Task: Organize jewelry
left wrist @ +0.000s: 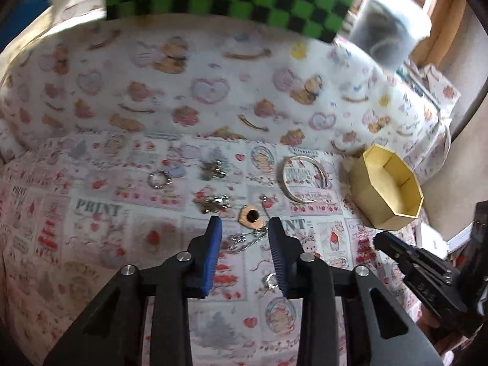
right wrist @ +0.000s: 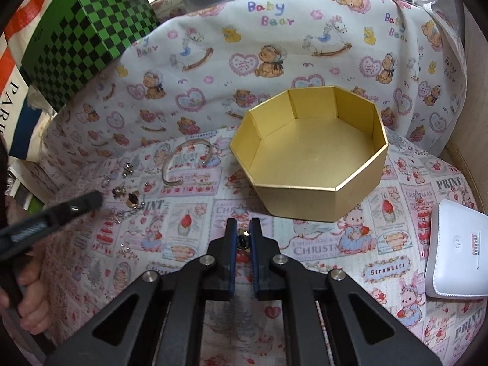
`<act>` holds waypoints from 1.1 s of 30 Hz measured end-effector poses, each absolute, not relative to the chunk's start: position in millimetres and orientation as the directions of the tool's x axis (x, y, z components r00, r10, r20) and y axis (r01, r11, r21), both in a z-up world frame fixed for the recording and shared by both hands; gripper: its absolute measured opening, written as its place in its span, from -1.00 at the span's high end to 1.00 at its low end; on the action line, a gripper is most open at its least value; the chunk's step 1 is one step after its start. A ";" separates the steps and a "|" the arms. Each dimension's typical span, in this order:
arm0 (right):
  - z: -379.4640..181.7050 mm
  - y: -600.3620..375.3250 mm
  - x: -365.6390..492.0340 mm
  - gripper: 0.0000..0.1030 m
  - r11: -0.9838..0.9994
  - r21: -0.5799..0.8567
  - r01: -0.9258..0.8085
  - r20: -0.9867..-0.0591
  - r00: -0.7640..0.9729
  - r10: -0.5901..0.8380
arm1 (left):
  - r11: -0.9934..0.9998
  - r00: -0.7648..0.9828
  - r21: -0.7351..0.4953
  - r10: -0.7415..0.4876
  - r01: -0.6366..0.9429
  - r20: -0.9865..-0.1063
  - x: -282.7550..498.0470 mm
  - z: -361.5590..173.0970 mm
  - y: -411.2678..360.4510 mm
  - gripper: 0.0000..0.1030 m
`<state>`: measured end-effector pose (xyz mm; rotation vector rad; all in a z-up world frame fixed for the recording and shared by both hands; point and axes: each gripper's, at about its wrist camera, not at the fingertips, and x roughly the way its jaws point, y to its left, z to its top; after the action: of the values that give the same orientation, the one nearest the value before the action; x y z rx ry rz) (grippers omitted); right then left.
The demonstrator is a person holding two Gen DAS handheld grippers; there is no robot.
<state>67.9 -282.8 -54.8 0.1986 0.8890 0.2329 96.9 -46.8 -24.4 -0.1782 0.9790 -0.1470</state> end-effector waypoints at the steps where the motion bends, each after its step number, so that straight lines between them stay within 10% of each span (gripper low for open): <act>1: -52.9 -282.3 68.0 0.86 0.955 0.273 -0.119 -0.740 0.608 0.287 | 0.979 0.551 -0.200 -0.192 0.047 -0.812 99.8 -25.9 -52.3 0.47; 15: -51.5 -284.2 61.1 0.86 0.951 0.282 -0.130 -0.725 0.620 0.300 | 0.990 0.492 -0.127 -0.138 0.056 -0.859 134.0 -48.5 -74.0 0.97; 33: -14.2 -358.4 52.5 0.86 0.884 0.460 -0.085 -0.516 0.784 0.344 | 0.964 0.543 -0.157 -0.251 0.214 -0.802 97.7 9.7 -85.8 0.97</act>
<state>52.5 -358.4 -14.2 0.4333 0.6307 0.2396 97.7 -85.8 9.7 -0.0417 0.9582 -0.2757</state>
